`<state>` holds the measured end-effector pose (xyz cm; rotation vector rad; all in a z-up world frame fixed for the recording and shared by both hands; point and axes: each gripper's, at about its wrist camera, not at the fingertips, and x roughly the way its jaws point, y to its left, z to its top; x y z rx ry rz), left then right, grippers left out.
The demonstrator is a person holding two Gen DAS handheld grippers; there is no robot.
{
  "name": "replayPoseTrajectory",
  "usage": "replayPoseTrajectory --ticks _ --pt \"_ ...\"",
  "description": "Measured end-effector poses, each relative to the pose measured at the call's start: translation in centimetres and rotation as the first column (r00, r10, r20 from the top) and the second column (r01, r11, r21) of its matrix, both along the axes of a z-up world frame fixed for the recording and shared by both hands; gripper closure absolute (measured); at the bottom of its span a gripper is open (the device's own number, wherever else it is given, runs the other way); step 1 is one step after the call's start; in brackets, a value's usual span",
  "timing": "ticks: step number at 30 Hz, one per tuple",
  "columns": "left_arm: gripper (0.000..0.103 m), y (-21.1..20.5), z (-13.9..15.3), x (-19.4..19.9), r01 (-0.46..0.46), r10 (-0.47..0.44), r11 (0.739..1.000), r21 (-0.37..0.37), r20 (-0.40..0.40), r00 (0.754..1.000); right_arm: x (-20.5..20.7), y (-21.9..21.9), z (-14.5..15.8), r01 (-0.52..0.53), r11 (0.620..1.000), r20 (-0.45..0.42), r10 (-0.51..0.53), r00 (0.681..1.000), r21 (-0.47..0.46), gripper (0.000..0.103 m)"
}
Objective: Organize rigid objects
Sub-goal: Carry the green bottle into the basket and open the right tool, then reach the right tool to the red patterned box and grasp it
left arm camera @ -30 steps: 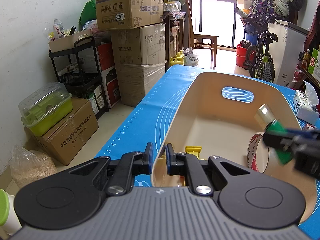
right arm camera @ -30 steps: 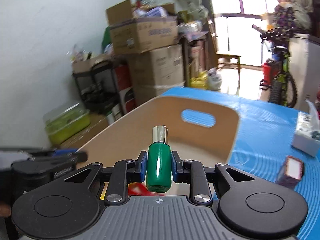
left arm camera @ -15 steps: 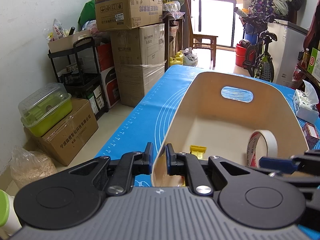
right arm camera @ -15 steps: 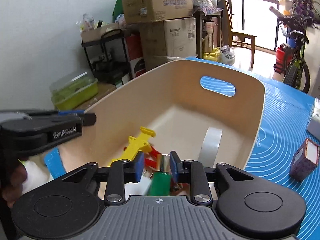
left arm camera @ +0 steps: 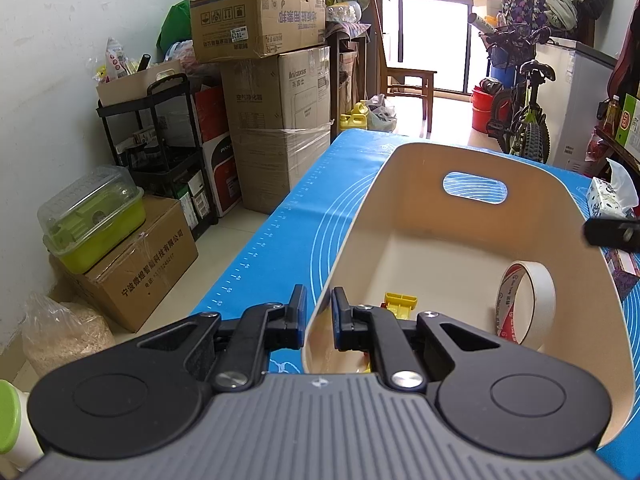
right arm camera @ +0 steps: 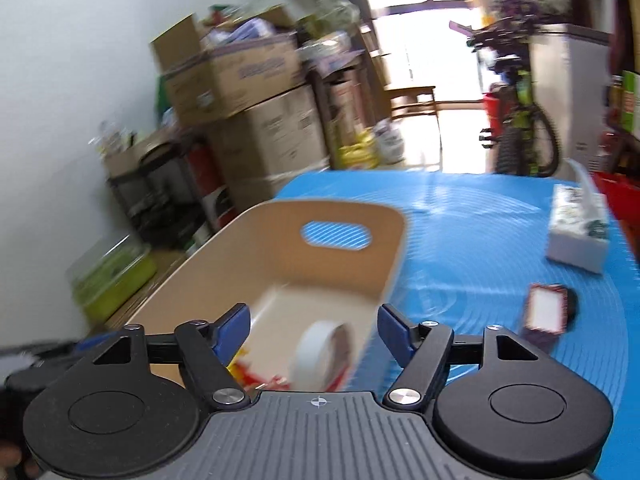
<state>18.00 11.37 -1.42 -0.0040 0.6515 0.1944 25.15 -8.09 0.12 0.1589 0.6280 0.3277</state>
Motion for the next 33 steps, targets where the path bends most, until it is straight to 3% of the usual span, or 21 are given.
replayPoseTrajectory --ticks 6,10,15,21,30,33 --pt "0.088 0.0 0.0 0.0 0.0 0.0 1.0 0.001 0.0 1.0 1.2 -4.3 0.0 0.15 0.986 0.066 -0.146 0.987 -0.068 0.014" --pt "0.088 0.0 0.2 0.0 -0.001 0.001 1.0 0.001 -0.001 1.0 3.0 -8.2 -1.3 0.245 0.969 0.019 -0.244 0.97 -0.042 0.006" --pt "0.088 -0.1 0.3 0.1 -0.005 0.005 1.0 0.005 -0.002 1.0 4.8 -10.6 -4.2 0.315 0.948 -0.071 -0.318 0.945 -0.044 0.006" --pt "0.088 -0.2 0.3 0.2 -0.008 0.008 1.0 0.011 -0.004 1.0 5.5 -10.6 -7.0 0.314 0.942 -0.068 -0.323 0.944 -0.122 0.006" --pt "0.088 -0.2 0.3 0.2 -0.008 0.008 1.0 0.009 -0.006 1.0 6.6 -12.4 -10.3 0.403 0.908 -0.117 -0.415 0.902 -0.11 0.006" --pt "0.088 -0.1 0.4 0.2 -0.008 0.008 1.0 0.015 -0.006 1.0 6.8 -12.5 -11.1 0.407 0.904 -0.098 -0.42 0.902 -0.131 0.012"
